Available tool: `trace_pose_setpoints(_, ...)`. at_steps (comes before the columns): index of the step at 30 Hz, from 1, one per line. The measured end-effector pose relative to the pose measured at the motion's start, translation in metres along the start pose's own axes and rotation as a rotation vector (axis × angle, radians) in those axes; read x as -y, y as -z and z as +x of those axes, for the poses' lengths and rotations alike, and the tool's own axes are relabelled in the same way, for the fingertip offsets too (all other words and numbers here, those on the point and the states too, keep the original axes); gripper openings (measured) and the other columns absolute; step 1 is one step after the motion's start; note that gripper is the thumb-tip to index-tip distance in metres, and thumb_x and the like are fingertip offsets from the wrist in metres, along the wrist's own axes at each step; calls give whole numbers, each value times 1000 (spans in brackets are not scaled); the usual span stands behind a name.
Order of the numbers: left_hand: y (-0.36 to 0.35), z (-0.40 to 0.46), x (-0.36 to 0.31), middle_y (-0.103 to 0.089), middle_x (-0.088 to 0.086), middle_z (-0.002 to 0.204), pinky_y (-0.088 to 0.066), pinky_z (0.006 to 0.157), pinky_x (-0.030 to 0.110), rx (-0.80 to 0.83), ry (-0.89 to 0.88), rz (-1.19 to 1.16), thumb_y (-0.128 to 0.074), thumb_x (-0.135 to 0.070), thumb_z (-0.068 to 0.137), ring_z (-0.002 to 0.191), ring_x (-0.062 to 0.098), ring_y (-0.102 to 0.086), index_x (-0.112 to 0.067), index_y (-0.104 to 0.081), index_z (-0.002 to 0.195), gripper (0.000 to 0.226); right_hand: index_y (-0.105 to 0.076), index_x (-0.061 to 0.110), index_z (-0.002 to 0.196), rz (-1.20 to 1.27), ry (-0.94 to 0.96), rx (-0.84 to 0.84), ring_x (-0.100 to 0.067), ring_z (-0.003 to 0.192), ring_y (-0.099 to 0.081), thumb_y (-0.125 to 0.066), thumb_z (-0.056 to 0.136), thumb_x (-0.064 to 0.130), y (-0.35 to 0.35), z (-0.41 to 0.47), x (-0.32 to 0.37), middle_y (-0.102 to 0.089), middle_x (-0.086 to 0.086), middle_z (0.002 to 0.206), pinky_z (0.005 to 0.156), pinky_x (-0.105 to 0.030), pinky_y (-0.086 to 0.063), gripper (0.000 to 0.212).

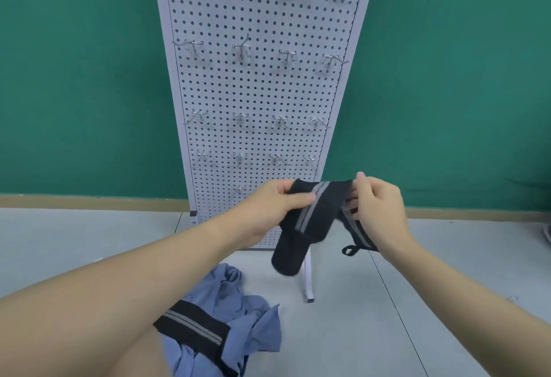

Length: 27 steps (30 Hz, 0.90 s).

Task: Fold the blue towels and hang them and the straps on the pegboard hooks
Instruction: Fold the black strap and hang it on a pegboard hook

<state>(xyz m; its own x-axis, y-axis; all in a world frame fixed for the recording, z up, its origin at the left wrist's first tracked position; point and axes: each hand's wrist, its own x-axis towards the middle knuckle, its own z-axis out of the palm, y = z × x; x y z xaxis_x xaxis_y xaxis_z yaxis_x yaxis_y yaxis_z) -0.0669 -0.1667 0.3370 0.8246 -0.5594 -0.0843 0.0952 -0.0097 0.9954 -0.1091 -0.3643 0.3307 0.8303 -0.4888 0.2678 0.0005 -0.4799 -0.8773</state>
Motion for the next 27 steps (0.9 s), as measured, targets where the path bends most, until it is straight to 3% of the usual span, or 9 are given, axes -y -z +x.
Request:
trace_pose_setpoints(2, 3, 1, -6, -77, 4, 95, -54, 87, 34, -25, -48, -20, -62, -16, 102, 88, 19, -69, -11, -72, 106, 12, -65, 14, 114, -121, 125, 40, -24, 92, -67, -53, 102, 14, 7, -3, -2, -69, 0, 107, 88, -46, -56, 17)
trace_pose_setpoints(5, 3, -2, -13, -74, 5, 96, -53, 88, 34, 11, -92, -28, -61, -16, 102, 89, 19, -68, -12, -70, 103, 10, -48, 27, 147, -259, 330, 291, -7, 117, -53, -70, 93, 10, 10, -9, -6, -52, 12, 136, 100, -26, -46, 61)
trace_pose_setpoints(8, -4, -6, -16, -71, 9, 94, -56, 77, 29, 61, -107, -43, -60, -13, 103, 83, 21, -67, -11, -67, 99, 9, -58, 44, 128, -176, 342, 400, 0, 120, -57, -75, 88, 12, 2, -16, -9, -62, 20, 130, 102, -25, -46, 54)
trace_pose_setpoints(11, -6, -8, -17, -73, 18, 103, -54, 95, 48, 88, -137, -95, -60, -10, 103, 95, 30, -68, -8, -69, 106, 10, -71, 37, 97, -77, 182, 430, -4, 96, -69, -63, 97, 8, -2, -19, -3, -77, 17, 96, 83, -21, -52, 30)
trace_pose_setpoints(14, -6, -11, -24, -75, 17, 113, -55, 98, 46, 80, -163, -130, -60, -3, 101, 101, 28, -71, -10, -69, 116, 19, -74, 30, 99, 66, 108, 437, 3, 95, -71, -57, 104, 9, -3, -25, 7, -79, 18, 96, 82, -14, -54, 27)
trace_pose_setpoints(17, -2, -14, -28, -77, 8, 108, -59, 78, 31, 102, -157, -136, -64, 0, 97, 95, 19, -73, -16, -67, 123, 32, -74, 17, 110, 231, 75, 369, -14, 99, -74, -54, 108, 17, -4, -24, 10, -79, 0, 105, 91, -30, -60, 20)
trace_pose_setpoints(20, 1, -13, -25, -78, 8, 106, -58, 74, 29, 68, -148, -128, -68, 2, 93, 92, 18, -73, -14, -67, 123, 34, -58, -4, 99, 203, 128, 257, -23, 78, -54, -49, 110, 28, -3, -22, 16, -62, -23, 89, 78, -45, -51, 35)
trace_pose_setpoints(23, 2, -10, -22, -78, 11, 106, -59, 75, 29, -37, -157, -139, -70, 2, 92, 91, 21, -75, -8, -70, 119, 30, -42, -6, 85, 169, 201, 195, -18, 70, -37, -46, 110, 26, -1, -23, 23, -40, -9, 73, 65, -38, -34, 41)
trace_pose_setpoints(27, -3, -9, -17, -79, 7, 97, -60, 67, 31, -91, -149, -67, -72, -7, 93, 80, 17, -74, -7, -72, 113, 20, -46, -2, 84, 158, 193, 149, -19, 69, -43, -47, 110, 26, -3, -23, 29, -46, -8, 73, 66, -38, -39, 39)
